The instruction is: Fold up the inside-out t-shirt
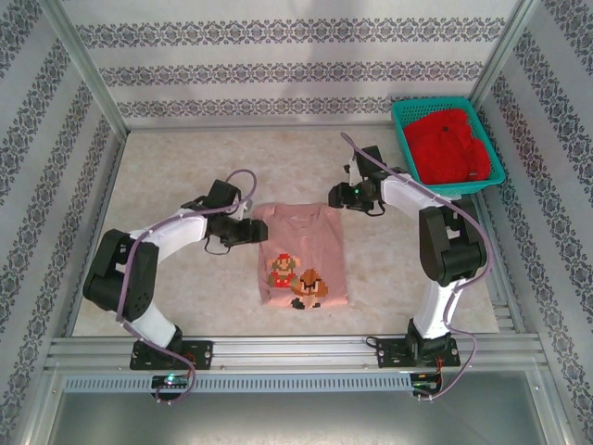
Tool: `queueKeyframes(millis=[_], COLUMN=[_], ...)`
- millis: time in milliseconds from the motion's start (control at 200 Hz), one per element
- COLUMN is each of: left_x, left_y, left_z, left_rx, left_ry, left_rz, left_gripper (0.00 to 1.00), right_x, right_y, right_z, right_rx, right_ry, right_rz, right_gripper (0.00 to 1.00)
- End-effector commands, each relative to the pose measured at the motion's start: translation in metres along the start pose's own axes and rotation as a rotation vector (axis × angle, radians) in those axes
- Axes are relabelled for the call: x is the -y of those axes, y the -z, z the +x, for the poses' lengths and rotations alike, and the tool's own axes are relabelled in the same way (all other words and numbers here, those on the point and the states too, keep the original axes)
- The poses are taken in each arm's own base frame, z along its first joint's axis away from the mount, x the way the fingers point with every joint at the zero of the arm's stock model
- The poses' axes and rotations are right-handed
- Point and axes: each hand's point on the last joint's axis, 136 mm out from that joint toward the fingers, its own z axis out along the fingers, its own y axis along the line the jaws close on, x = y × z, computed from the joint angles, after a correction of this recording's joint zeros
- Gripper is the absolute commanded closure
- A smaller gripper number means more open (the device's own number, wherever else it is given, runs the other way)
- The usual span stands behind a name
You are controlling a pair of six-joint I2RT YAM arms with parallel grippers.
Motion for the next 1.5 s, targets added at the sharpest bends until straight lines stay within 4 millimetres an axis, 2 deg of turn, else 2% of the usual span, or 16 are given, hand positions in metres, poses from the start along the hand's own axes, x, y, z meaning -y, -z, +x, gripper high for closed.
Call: queueKeyframes(millis=[0,110,275,415,485,565,710,924,1029,1269,1394,1469,1494], left_x=[0.005,0.004,0.001,0.009,0.011,0.014,0.017,0.013,0.015,0.024,0.024,0.023,0.022], left_y=[-0.006,-0.018,-0.039,-0.05,-0.055,-0.059,-0.067,-0.074,-0.078,-0.077,-0.076,-0.074,-0.073], left_z=[-0.041,-0.056,-0.064,-0.064,-0.061,-0.059,-0.058,-0.059,-0.061,-0.073,-0.079,-0.085,-0.088], left_rx=[0.087,0.075,0.032,0.015,0.003,-0.002,-0.009,-0.009,-0.007,0.026,0.04,0.054,0.061], left_ry=[-0.007,-0.034,-0.039,-0.045,-0.044,-0.044,-0.048,-0.051,-0.048,-0.049,-0.049,-0.045,-0.042], left_rz=[0.034,0.034,0.063,0.132,0.157,0.188,0.221,0.219,0.239,0.281,0.272,0.265,0.262], left_gripper=[0.19,0.14,0.14,0.22,0.3,0.4,0.5,0.62,0.67,0.8,0.9,1.0,1.0], right_x=[-0.002,-0.005,-0.007,-0.021,-0.027,-0.034,-0.041,-0.033,-0.036,-0.044,-0.046,-0.042,-0.042], right_y=[-0.003,-0.015,-0.031,-0.045,-0.053,-0.057,-0.06,-0.062,-0.064,-0.067,-0.065,-0.059,-0.057], right_z=[0.006,0.007,0.013,0.022,0.027,0.03,0.028,0.023,0.019,0.009,0.001,-0.006,-0.008], right_rx=[-0.017,-0.05,-0.088,-0.121,-0.14,-0.145,-0.135,-0.11,-0.092,-0.055,-0.027,0.0,0.011], right_ry=[0.004,0.011,0.008,0.025,0.028,0.026,0.016,0.004,-0.007,-0.036,-0.058,-0.072,-0.073], right_rz=[-0.028,-0.021,-0.031,-0.069,-0.079,-0.101,-0.124,-0.101,-0.13,-0.191,-0.219,-0.222,-0.225], right_gripper=[0.38,0.31,0.29,0.3,0.32,0.36,0.44,0.55,0.59,0.69,0.78,0.85,0.88])
